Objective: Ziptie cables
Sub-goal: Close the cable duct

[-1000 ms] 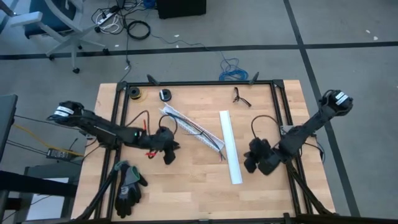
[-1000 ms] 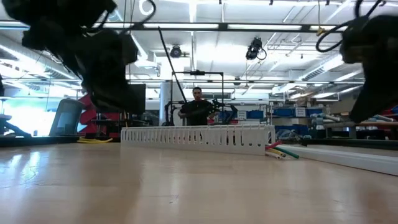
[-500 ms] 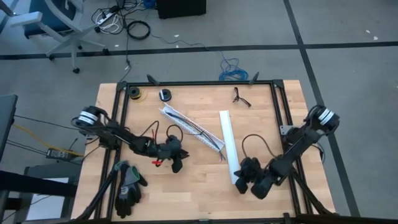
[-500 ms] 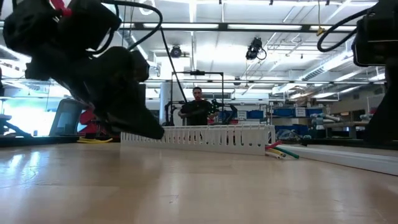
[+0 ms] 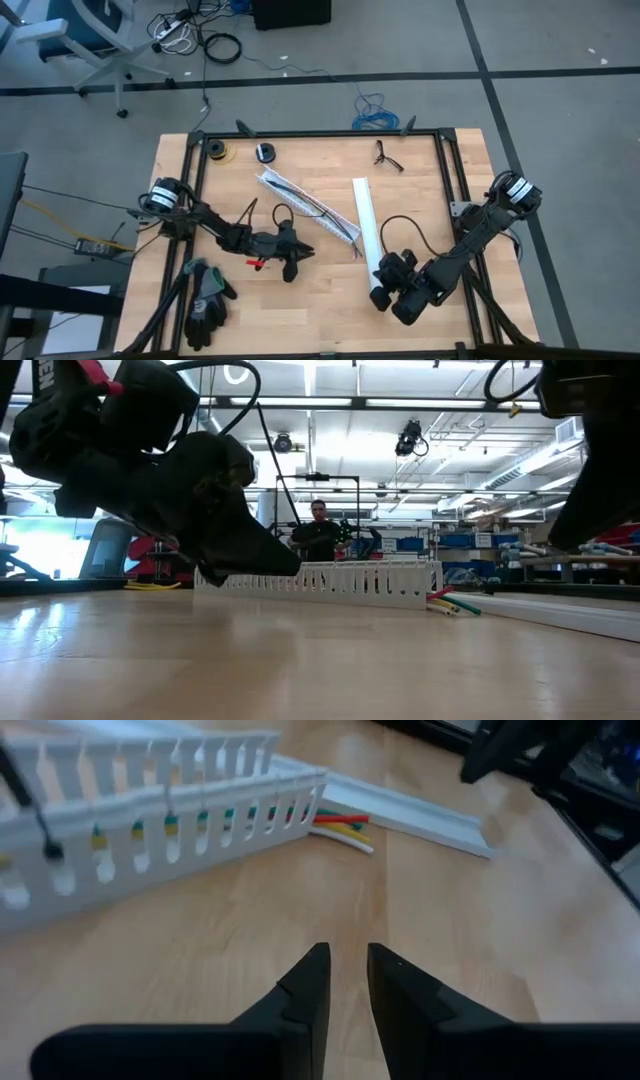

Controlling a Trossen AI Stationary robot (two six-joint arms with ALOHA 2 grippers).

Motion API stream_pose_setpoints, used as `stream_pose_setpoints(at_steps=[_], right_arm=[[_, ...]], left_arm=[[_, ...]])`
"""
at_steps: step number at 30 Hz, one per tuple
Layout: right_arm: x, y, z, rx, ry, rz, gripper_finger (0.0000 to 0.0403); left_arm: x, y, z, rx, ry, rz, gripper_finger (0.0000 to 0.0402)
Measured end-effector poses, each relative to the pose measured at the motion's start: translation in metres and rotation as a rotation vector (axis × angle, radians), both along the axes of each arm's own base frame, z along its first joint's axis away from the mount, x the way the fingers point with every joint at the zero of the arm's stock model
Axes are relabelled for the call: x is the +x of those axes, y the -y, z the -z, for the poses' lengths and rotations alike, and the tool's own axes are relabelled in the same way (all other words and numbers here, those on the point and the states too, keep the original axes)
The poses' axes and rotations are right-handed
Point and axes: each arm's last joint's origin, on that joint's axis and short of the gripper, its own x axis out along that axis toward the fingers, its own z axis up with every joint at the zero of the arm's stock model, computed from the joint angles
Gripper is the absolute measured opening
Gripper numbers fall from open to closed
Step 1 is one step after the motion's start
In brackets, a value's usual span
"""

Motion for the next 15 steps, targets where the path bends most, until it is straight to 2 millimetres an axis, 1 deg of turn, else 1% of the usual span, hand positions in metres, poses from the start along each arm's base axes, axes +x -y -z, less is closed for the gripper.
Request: stream_pose_setpoints(at_steps=[8,11,15], right_arm=[[0.012,0.009,0.0,-0.009,0.014,0.009,0.0005],[0.018,0.015,0.0,-0.006,0.018,0.034,0.002],[0.024,0.024,0.0,0.004,0.009,0.067,0.0056]], left_arm=[[0.006,0.003,-0.006,0.138,0.027,0.062,0.0078],[0.01,0.004,-0.009,0.188,0.041,0.08,0.0078],[0.014,0.005,-0.013,0.215,0.057,0.089,0.0078]])
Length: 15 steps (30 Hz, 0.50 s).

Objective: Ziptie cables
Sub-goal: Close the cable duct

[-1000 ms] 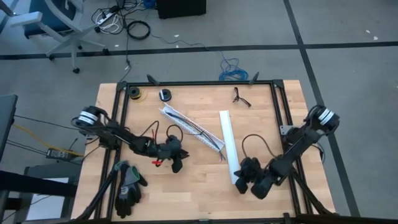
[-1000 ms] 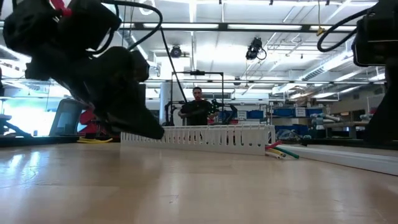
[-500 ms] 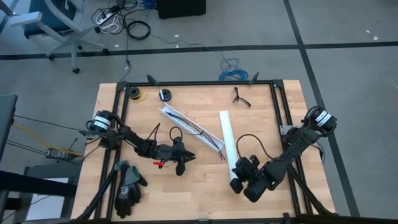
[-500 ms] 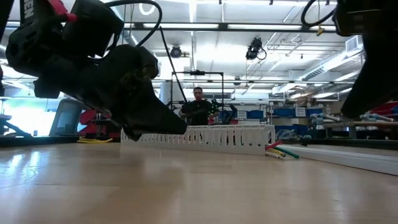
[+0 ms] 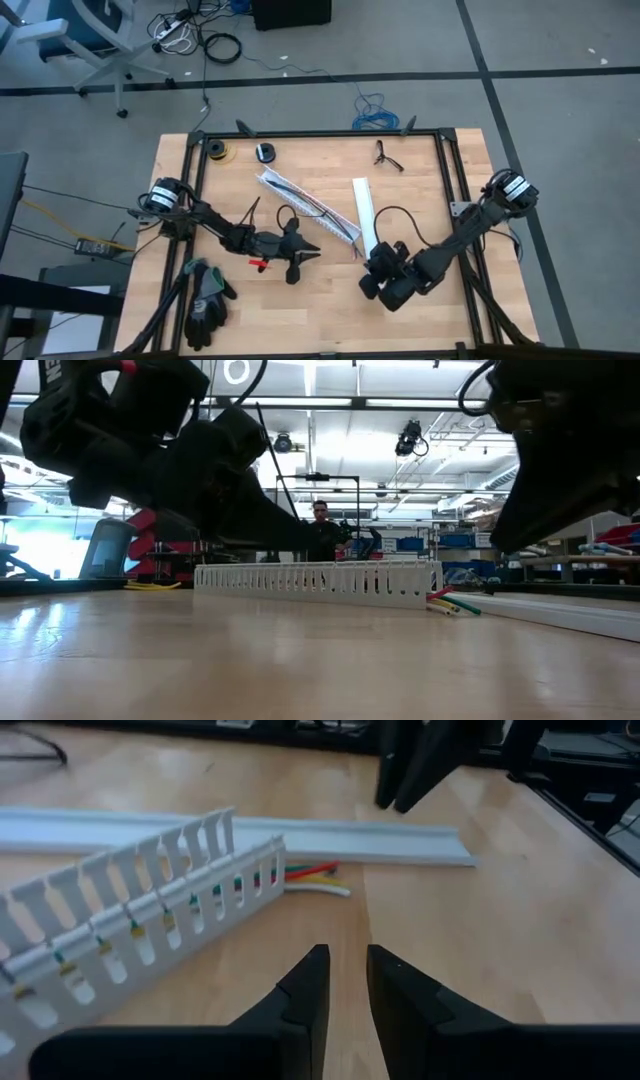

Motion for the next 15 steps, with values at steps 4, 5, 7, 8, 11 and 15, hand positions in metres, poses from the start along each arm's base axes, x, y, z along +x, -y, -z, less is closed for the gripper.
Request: stream_pose_setpoints(at_steps=[4,5,7,8,11,15], right_arm=[[0.006,0.013,0.013,0.011,-0.062,0.054,0.0092],[0.009,0.015,0.017,0.021,-0.08,0.061,0.0099],[0.014,0.021,0.025,0.043,-0.137,0.055,0.011],[0.016,0.024,0.028,0.056,-0.16,0.055,0.0112],[0.024,0.03,0.038,0.07,-0.187,0.075,0.0113],[0.029,0.035,0.048,0.072,-0.218,0.101,0.0108]], left_arm=[[0.001,0.0,-0.001,0.015,0.006,0.004,0.0078],[0.001,0.0,-0.001,0.015,0.005,0.004,0.0078],[0.001,0.0,-0.001,0.015,0.005,0.003,0.0078],[0.001,0.0,-0.001,0.017,0.004,0.004,0.0078],[0.001,0.0,-0.001,0.037,0.001,0.01,0.0078],[0.002,0.0,-0.001,0.039,0.006,0.003,0.0078]])
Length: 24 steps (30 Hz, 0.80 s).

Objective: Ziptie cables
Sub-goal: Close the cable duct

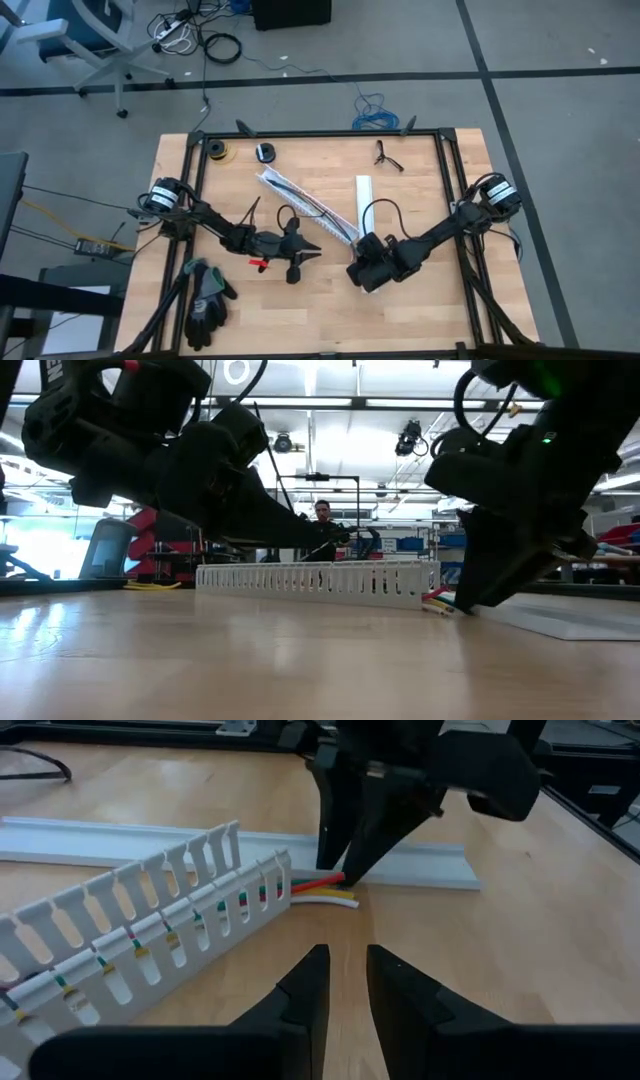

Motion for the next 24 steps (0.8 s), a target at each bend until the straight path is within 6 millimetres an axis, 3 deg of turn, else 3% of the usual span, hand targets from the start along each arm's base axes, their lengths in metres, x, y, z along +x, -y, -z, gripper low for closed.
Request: stream_pose_setpoints(at_steps=[7,13,24], right_arm=[[-0.002,0.002,-0.001,-0.034,-0.016,-0.017,0.0012],[-0.008,-0.001,-0.006,-0.108,0.016,-0.037,0.0002],[-0.033,-0.008,-0.038,-0.159,0.061,-0.008,0.0]], left_arm=[[0.0,0.0,0.0,0.0,0.001,-0.001,0.0078],[0.0,0.0,0.0,0.0,0.001,-0.001,0.0078],[0.0,0.0,-0.001,-0.002,0.008,-0.003,0.0078]])
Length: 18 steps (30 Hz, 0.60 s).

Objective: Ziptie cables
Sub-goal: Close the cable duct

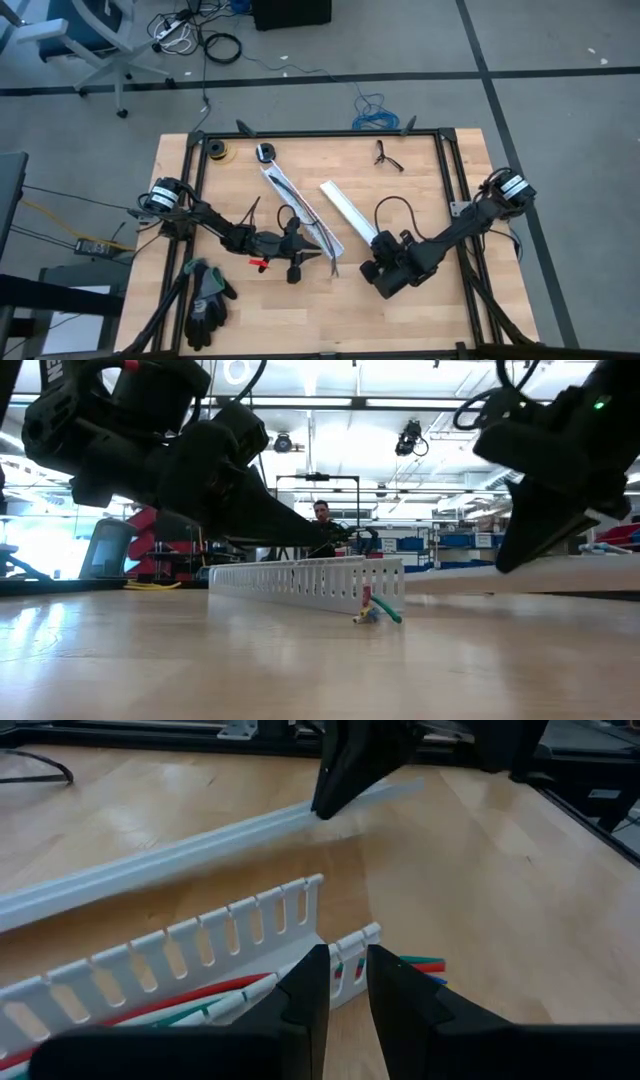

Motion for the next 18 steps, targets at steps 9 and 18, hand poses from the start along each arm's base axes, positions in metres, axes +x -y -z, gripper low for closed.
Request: stream_pose_setpoints(at_steps=[9,18], right_arm=[[-0.019,-0.004,-0.015,-0.017,0.001,0.012,0.0],[-0.042,-0.012,-0.039,-0.043,0.102,0.004,0.0]], left_arm=[[0.012,-0.011,-0.008,0.005,0.028,-0.081,0.0078],[0.023,-0.015,-0.018,0.094,0.068,-0.075,0.0078]])
